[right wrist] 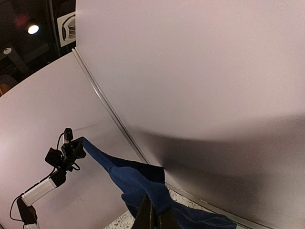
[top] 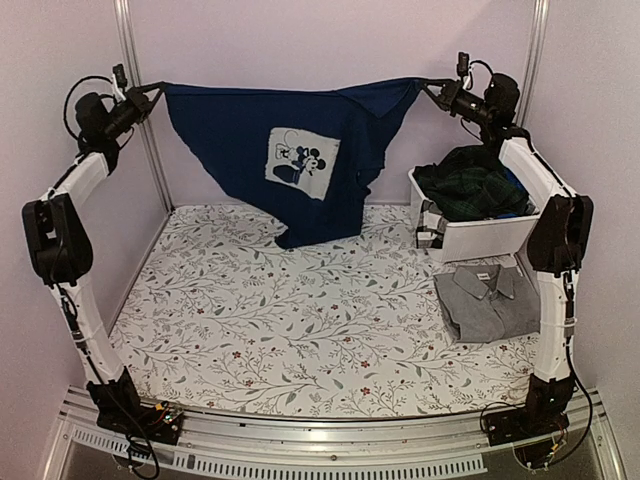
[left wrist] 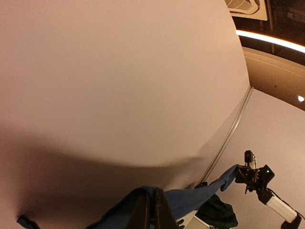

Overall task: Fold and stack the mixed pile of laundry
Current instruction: Flatten out the flattened T-shirt at the center of the board.

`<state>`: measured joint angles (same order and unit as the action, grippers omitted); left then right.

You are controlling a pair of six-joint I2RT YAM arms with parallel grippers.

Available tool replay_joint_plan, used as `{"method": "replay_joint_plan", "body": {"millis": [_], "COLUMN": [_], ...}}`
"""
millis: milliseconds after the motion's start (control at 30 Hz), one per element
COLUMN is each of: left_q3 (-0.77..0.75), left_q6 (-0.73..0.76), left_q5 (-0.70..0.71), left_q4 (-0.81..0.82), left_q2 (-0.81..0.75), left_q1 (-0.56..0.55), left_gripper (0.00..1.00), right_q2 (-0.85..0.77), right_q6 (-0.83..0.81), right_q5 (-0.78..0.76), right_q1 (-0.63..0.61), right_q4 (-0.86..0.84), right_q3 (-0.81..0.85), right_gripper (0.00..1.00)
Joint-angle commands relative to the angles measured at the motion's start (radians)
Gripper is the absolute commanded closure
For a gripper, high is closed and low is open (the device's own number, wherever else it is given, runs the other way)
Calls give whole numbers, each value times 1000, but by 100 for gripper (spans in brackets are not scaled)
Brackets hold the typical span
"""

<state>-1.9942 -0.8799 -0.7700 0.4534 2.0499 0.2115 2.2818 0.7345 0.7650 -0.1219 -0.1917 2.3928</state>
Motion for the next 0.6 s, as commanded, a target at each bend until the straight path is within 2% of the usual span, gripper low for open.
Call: {"method": "replay_joint_plan", "body": {"millis": [0, 100, 233, 333, 567], "left_q3": [210, 272, 461, 560, 736], "left_q6": [-109, -213, -255, -226, -145], "left_q5": [-2, -45, -38, -16, 49], "left_q4": [350, 459, 584, 552, 399], "left_q2": [8, 108, 156, 150, 66], "left_q1": [67, 77, 75, 75, 75], "left_gripper": [99, 100, 100, 100, 100], "right_q2": [-78, 9, 16, -44, -133], "right_q6": [-49, -22, -81, -157, -176], "right_q5": [1, 64, 98, 78, 52], "right_q1": [2, -9, -81, -126, -134], "right_q4": [-96, -97, -97, -108, -124], "right_q3": [-2, -38, -279, -455, -659], "right_gripper": [100, 100, 100, 100, 100]}}
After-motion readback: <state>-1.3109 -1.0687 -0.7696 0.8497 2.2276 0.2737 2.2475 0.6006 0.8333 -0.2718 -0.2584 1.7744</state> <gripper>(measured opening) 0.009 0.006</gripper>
